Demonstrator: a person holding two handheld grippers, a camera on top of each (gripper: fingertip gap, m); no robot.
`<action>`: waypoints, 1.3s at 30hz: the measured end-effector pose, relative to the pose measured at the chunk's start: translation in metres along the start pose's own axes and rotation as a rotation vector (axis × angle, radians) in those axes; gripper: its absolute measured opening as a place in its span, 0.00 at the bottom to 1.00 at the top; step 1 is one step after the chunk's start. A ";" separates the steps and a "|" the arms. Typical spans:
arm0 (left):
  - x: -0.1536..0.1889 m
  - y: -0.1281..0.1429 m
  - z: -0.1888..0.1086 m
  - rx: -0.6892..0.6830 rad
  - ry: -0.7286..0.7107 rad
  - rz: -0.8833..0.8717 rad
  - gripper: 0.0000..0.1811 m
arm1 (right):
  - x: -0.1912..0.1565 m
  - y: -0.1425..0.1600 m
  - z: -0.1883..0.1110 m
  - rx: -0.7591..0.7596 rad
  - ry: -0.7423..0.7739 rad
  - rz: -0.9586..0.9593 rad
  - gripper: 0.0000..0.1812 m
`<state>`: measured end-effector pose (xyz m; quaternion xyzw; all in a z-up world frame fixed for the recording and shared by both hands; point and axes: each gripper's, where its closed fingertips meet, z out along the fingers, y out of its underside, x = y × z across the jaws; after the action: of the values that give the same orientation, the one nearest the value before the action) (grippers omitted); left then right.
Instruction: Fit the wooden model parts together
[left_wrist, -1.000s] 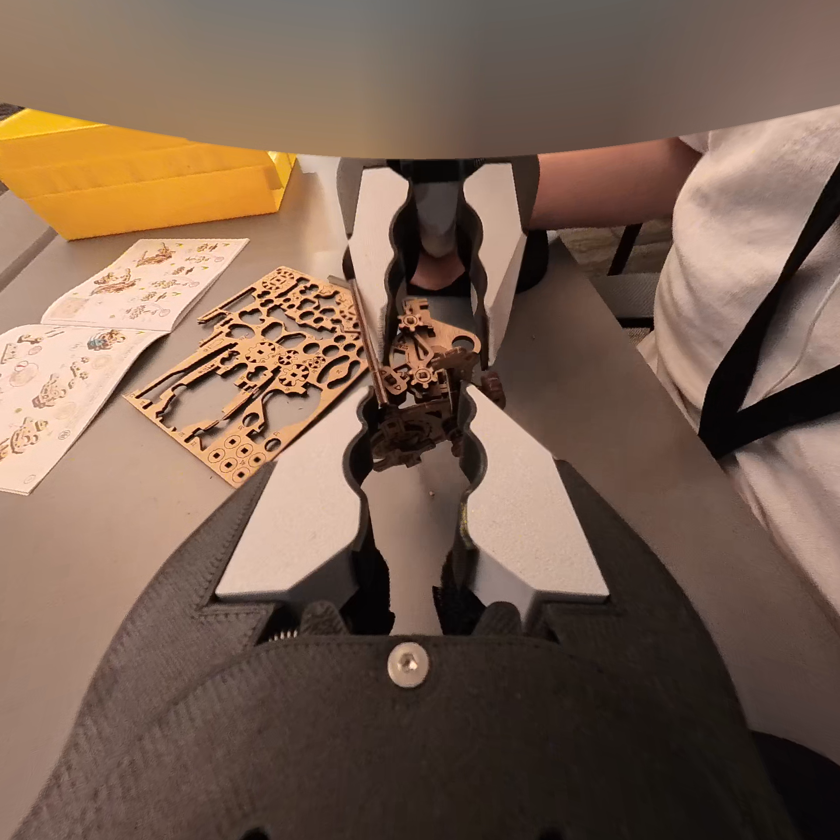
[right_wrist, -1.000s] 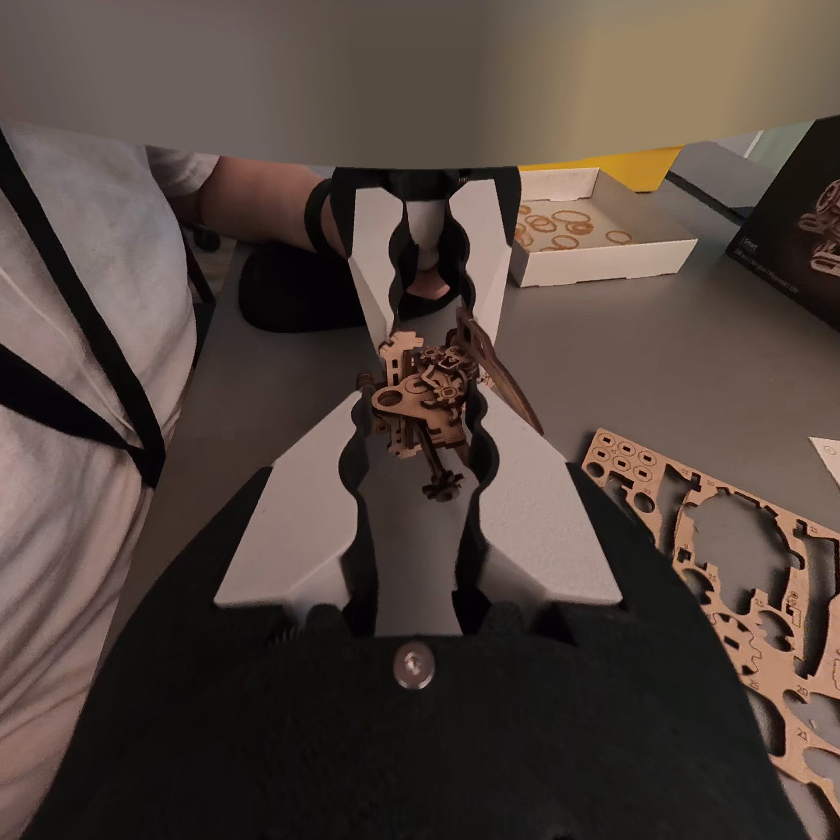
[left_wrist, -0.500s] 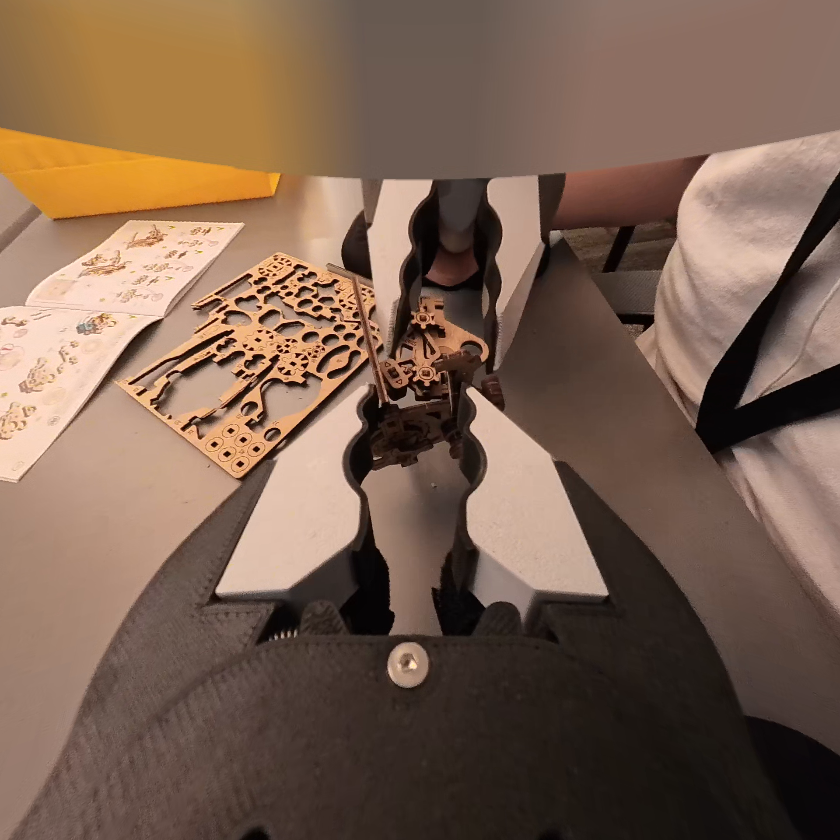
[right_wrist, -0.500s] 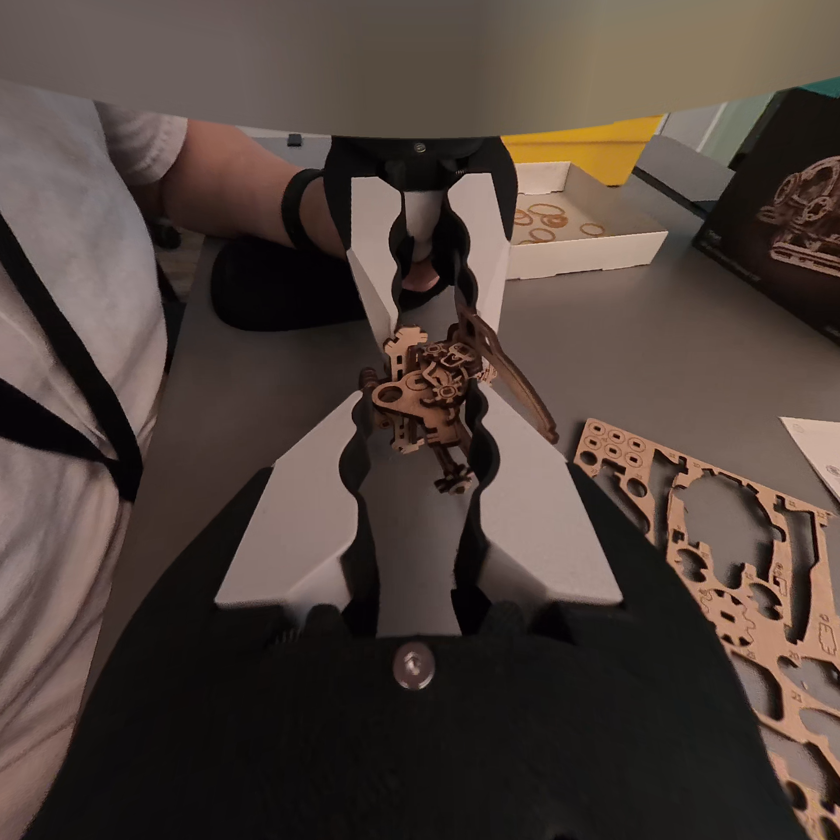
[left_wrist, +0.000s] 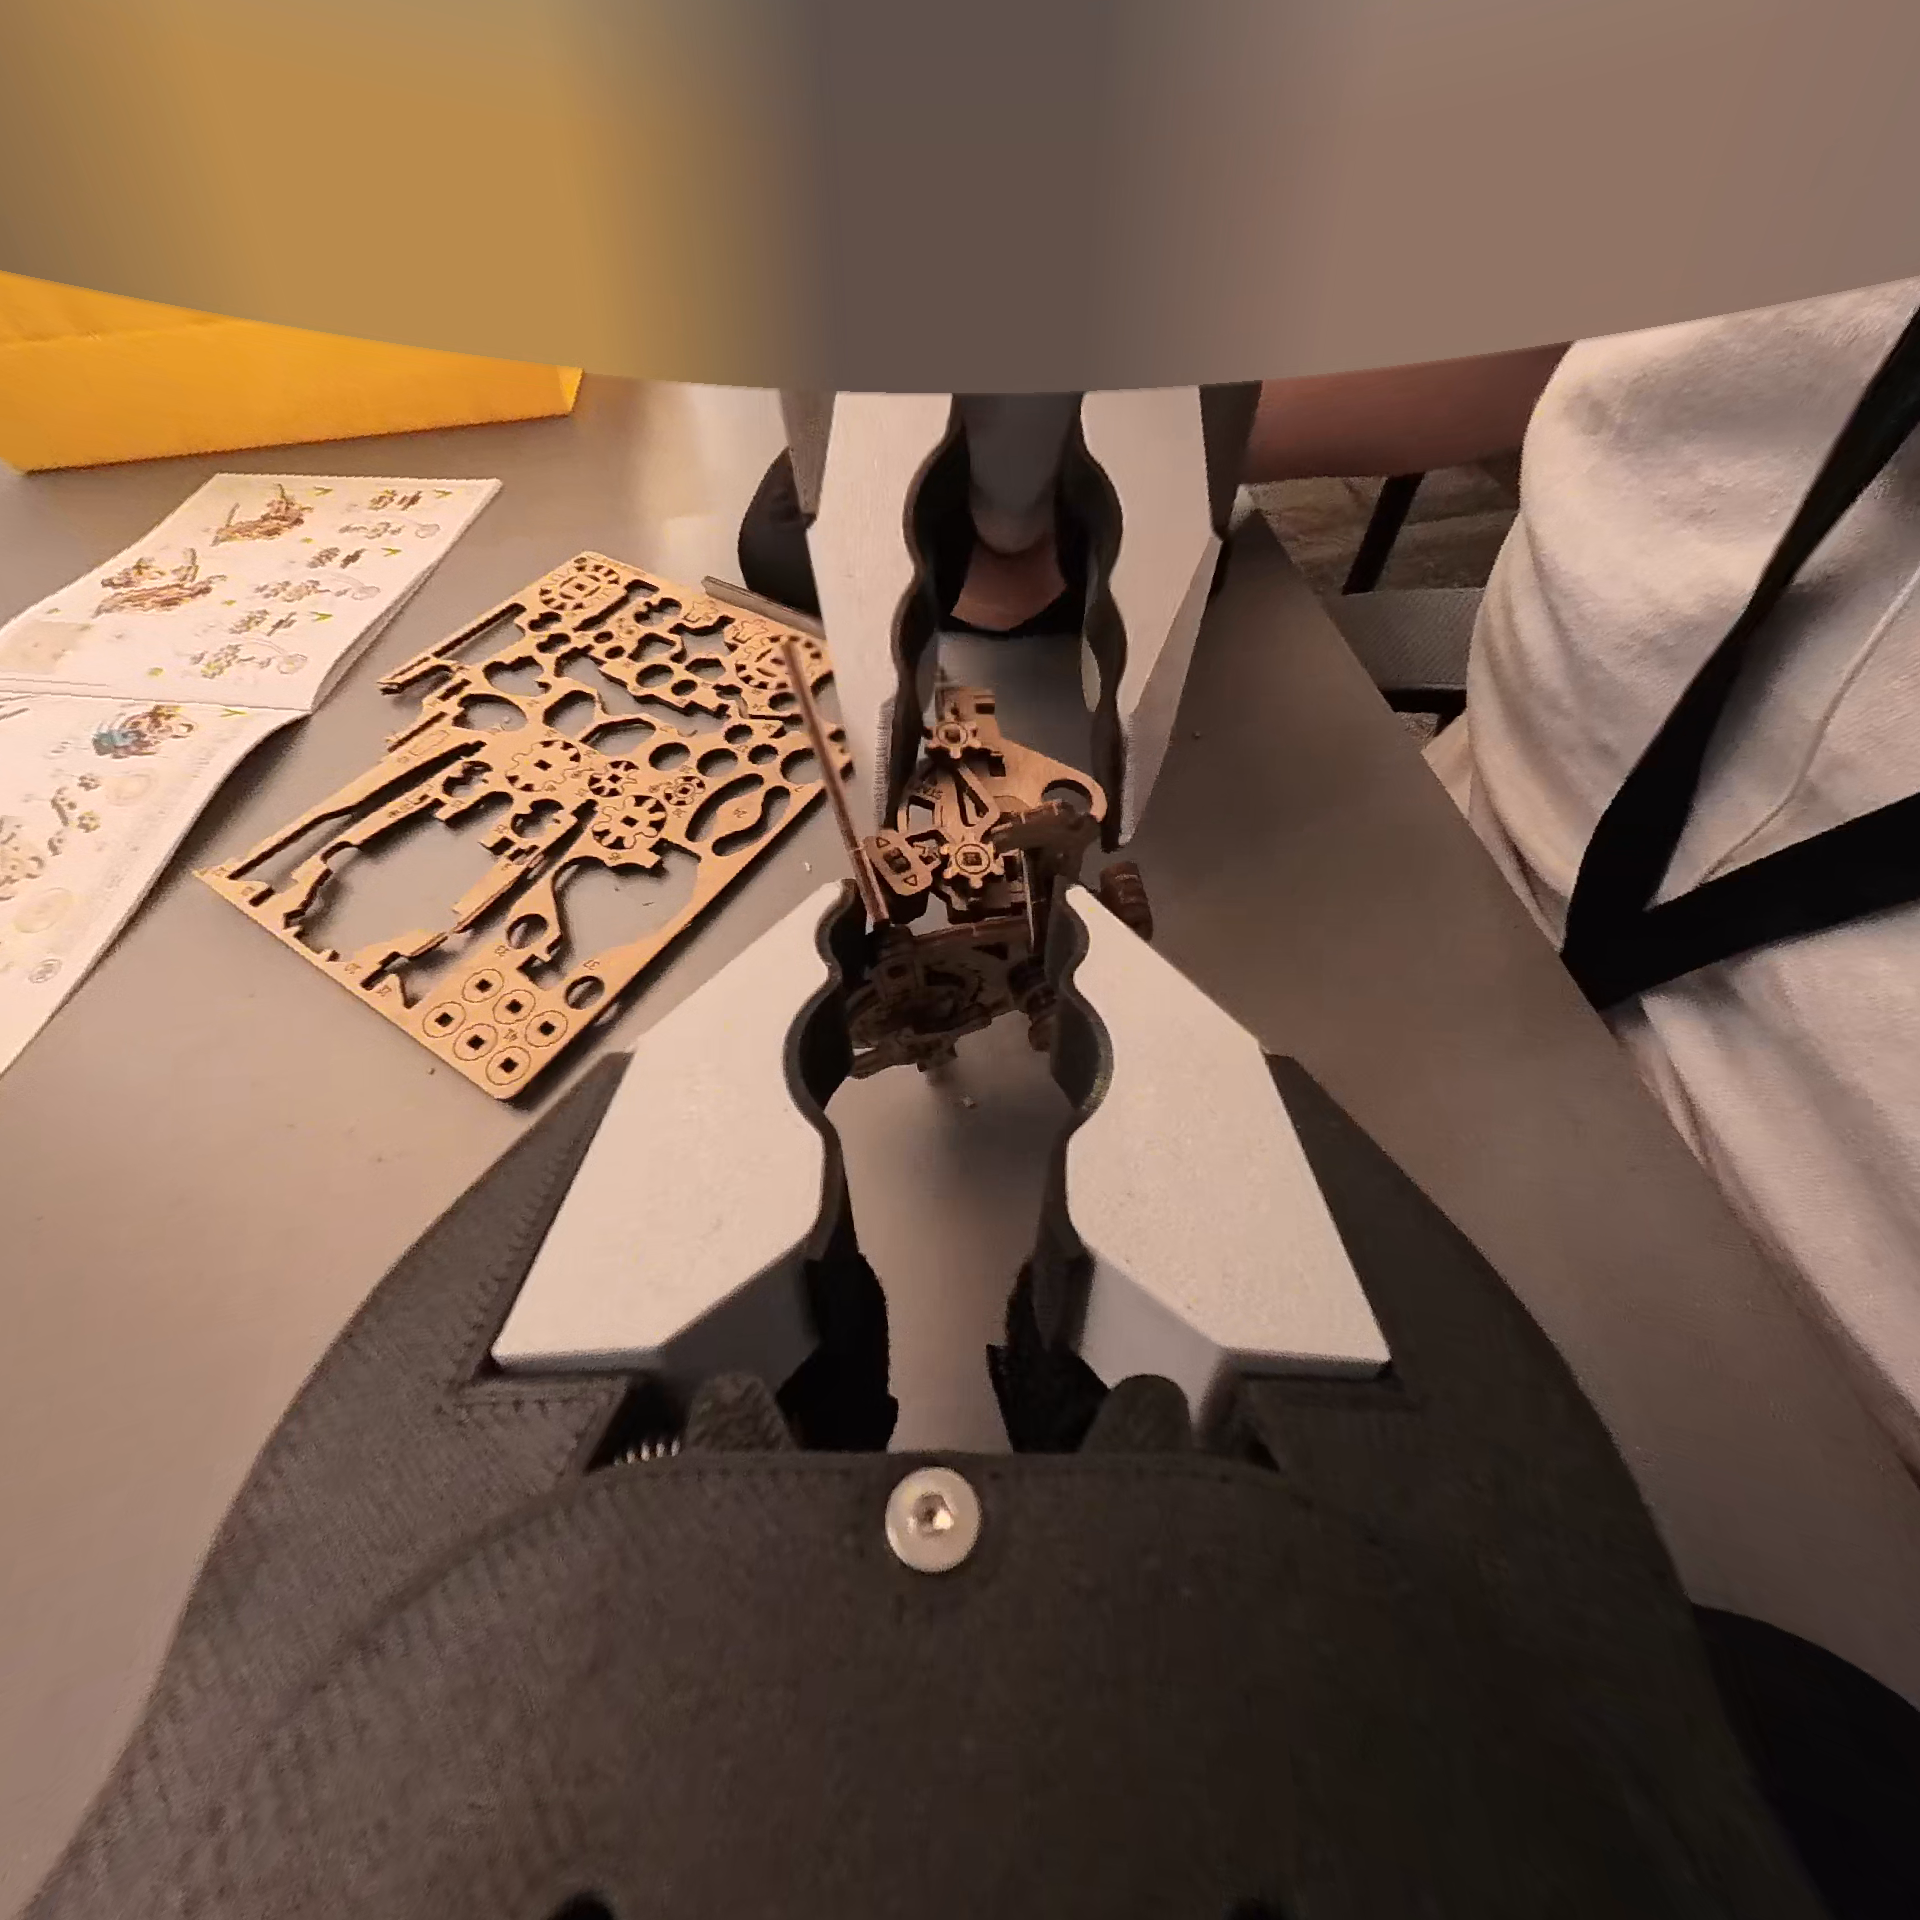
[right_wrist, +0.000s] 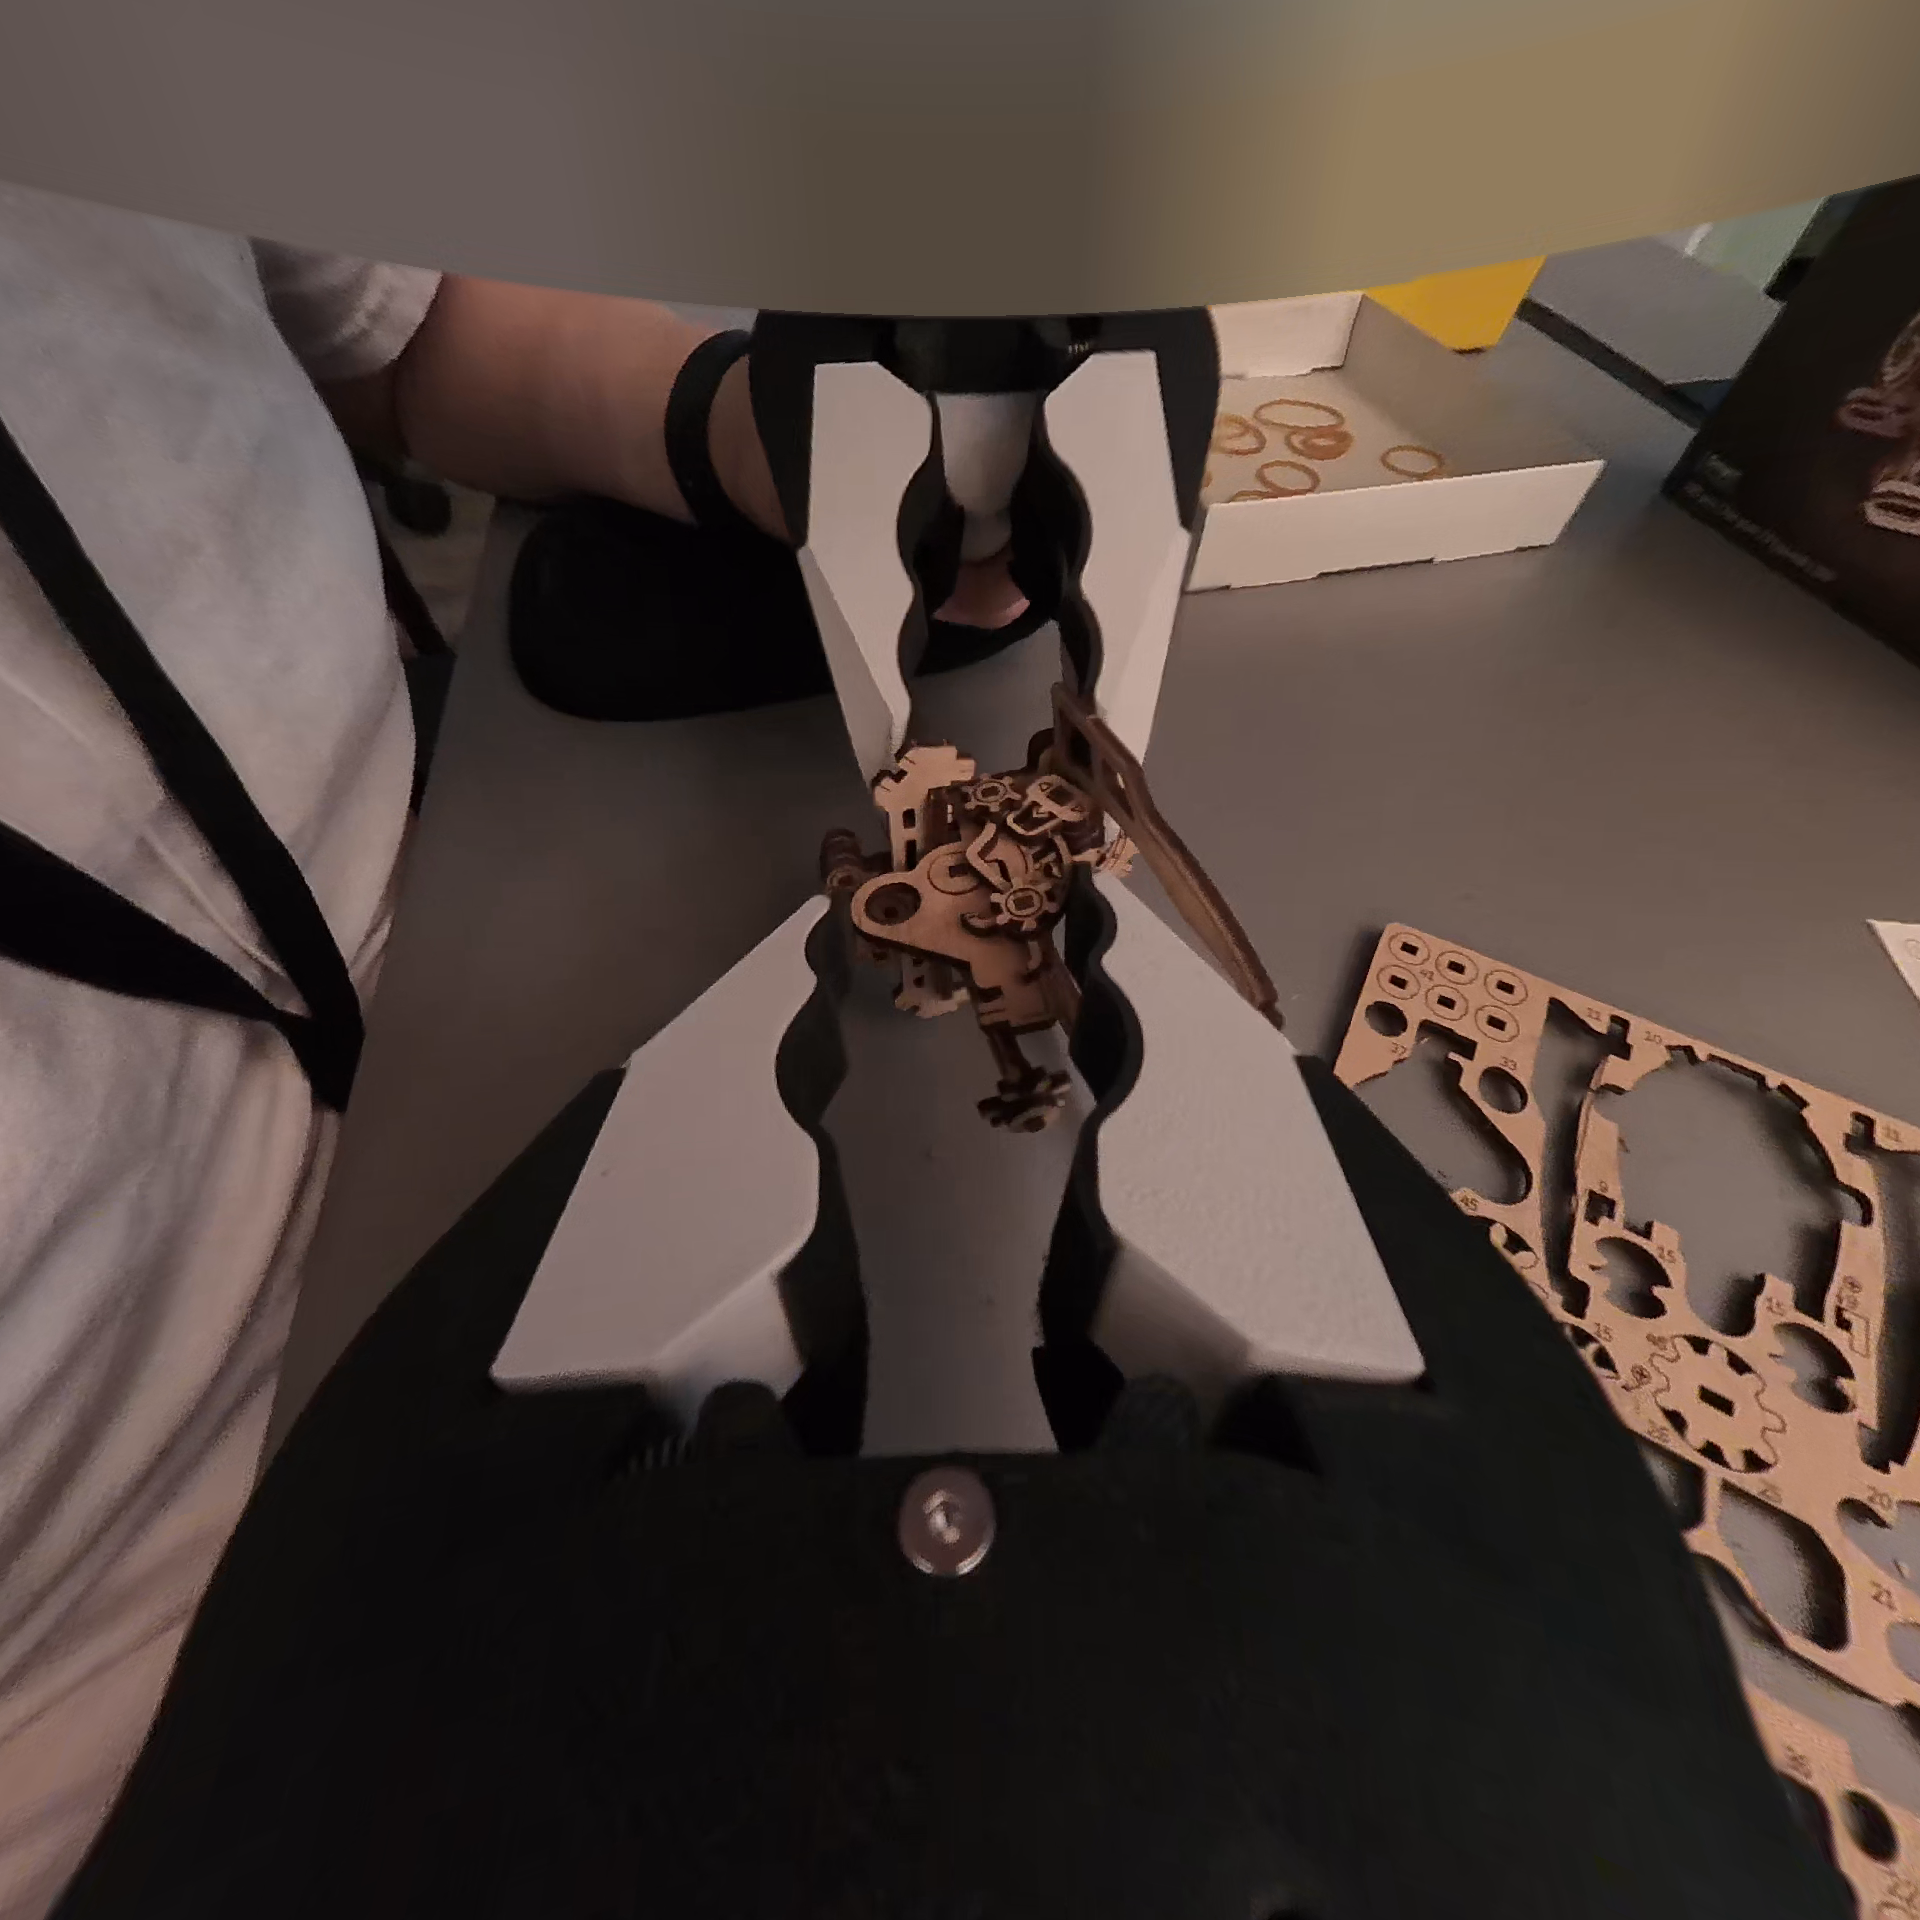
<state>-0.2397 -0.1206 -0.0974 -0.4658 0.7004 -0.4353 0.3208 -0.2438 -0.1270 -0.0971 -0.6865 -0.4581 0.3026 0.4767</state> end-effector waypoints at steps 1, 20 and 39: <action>0.000 -0.001 -0.001 0.009 0.005 -0.007 0.18 | -0.001 -0.002 -0.001 0.016 0.006 0.011 0.22; 0.001 0.003 0.001 -0.017 0.018 -0.004 0.18 | -0.002 0.004 0.002 -0.035 -0.030 0.065 0.22; -0.006 -0.003 -0.002 0.025 -0.040 0.015 0.18 | 0.007 0.001 0.001 -0.094 0.022 0.056 0.23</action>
<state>-0.2388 -0.1150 -0.0937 -0.4651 0.6917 -0.4323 0.3440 -0.2412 -0.1205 -0.0979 -0.7239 -0.4474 0.2864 0.4402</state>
